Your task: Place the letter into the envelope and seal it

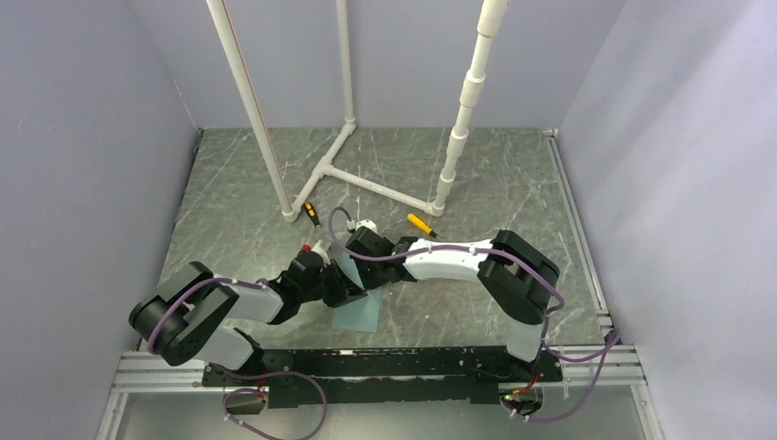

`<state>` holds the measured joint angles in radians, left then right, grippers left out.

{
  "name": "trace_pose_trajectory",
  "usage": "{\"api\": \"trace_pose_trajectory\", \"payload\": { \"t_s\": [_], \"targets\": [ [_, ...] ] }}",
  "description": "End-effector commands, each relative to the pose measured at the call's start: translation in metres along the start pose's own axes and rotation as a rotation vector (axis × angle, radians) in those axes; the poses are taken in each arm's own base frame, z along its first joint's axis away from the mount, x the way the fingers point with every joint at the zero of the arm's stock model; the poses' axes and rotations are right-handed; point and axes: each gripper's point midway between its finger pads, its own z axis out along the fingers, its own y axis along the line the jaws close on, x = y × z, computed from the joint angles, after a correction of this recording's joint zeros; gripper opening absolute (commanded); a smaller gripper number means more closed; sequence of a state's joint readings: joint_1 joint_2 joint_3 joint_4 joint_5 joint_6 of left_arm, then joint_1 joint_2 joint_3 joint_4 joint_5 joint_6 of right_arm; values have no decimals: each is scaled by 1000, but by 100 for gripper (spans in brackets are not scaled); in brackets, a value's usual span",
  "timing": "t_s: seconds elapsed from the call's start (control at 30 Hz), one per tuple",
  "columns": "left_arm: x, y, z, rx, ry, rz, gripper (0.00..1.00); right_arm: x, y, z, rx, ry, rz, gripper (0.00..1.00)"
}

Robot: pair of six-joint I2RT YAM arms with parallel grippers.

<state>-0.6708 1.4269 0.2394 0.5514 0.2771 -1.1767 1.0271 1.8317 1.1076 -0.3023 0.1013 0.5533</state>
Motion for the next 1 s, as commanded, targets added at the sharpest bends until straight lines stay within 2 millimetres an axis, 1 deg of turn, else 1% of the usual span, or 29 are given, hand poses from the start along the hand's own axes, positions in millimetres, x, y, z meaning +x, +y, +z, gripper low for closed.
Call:
{"api": "trace_pose_trajectory", "payload": {
  "t_s": [0.0,0.13,0.23,0.33,0.47,0.57,0.63,0.83,0.9,0.97],
  "targets": [
    [7,45,-2,-142,-10,-40,2,-5,-36,7,164,-64,-48,2],
    [13,51,-2,-160,16,-44,2,-19,-54,11,263,-102,-35,2],
    [16,55,-3,-170,23,-56,2,-21,-71,17,313,-104,4,2],
    [19,58,-5,-170,29,-64,2,-25,-89,17,371,-119,30,2],
    [20,51,-2,-141,47,-64,3,-36,-94,16,377,-159,25,1],
    [22,46,2,-106,70,-75,3,-31,-90,22,350,-135,33,0],
    [24,46,3,-90,75,-92,3,-31,-82,19,298,-150,46,0],
    [27,42,8,-46,93,-125,2,-45,-51,-15,130,-208,21,2],
    [26,40,9,-35,90,-136,2,-45,-42,-23,90,-199,0,2],
    [25,39,10,-32,87,-136,3,-40,-35,-29,63,-183,-12,3]
  ]
}}
